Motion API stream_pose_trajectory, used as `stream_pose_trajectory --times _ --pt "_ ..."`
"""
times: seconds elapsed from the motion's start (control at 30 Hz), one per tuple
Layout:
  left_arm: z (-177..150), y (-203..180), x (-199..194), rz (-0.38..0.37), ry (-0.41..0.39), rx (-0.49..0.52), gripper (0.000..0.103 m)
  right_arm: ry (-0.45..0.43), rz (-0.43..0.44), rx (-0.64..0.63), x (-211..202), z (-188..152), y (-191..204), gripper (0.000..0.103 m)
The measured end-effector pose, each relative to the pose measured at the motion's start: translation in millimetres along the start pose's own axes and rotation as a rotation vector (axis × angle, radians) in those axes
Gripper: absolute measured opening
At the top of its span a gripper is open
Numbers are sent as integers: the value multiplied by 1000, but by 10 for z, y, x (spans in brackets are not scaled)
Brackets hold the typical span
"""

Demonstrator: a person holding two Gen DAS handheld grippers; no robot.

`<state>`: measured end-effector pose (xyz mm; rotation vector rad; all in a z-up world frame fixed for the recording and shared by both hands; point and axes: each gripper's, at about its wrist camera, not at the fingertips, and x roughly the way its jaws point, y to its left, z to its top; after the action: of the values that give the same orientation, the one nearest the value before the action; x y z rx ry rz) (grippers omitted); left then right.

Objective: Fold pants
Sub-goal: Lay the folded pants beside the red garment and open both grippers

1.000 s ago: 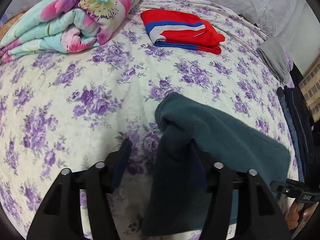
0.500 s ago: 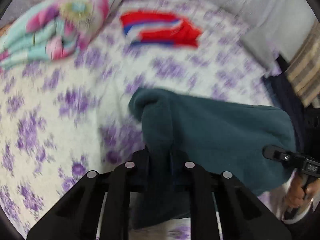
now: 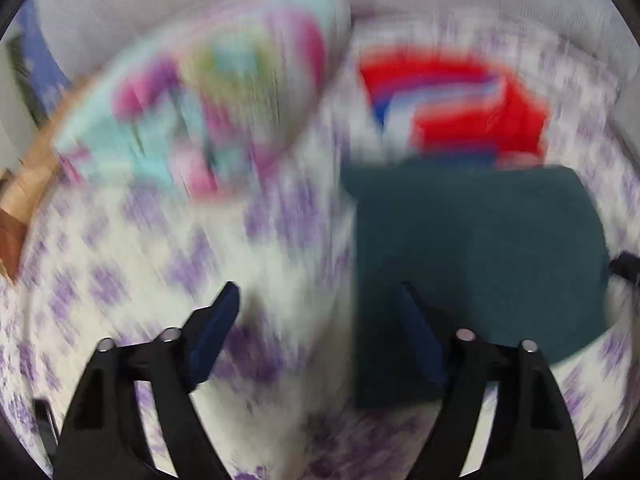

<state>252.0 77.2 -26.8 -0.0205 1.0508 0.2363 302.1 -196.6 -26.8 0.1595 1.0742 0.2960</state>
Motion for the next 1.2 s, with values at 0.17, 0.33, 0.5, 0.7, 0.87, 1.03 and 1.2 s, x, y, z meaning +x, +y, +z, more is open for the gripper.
stream_pose_trajectory --times 0.17,0.33,0.5,0.7,0.87,1.03,1.2 --pt "-157 149 -95 1 -69 -60 80 -157 -20 -60 -283 -215 121 53" --pt "-215 8 -221 -12 -116 -44 80 -233 14 -199 -271 -223 523 48" --pt "-270 -129 56 84 -98 -1 94 -94 -30 -178 216 -245 412 53" --pt "-394 -216 -380 80 -161 12 92 -97 -28 -134 -290 -432 527 65" --pt "-656 -331 -981 8 -267 7 96 -255 -84 -139 -807 -808 746 89" --pt "-1008 -431 -1228 -69 -274 6 98 -353 -141 -137 -1073 -1227 825 94" --pt "-1220 -445 -1233 -63 -289 7 98 -420 -82 -40 -1124 -1575 738 98"
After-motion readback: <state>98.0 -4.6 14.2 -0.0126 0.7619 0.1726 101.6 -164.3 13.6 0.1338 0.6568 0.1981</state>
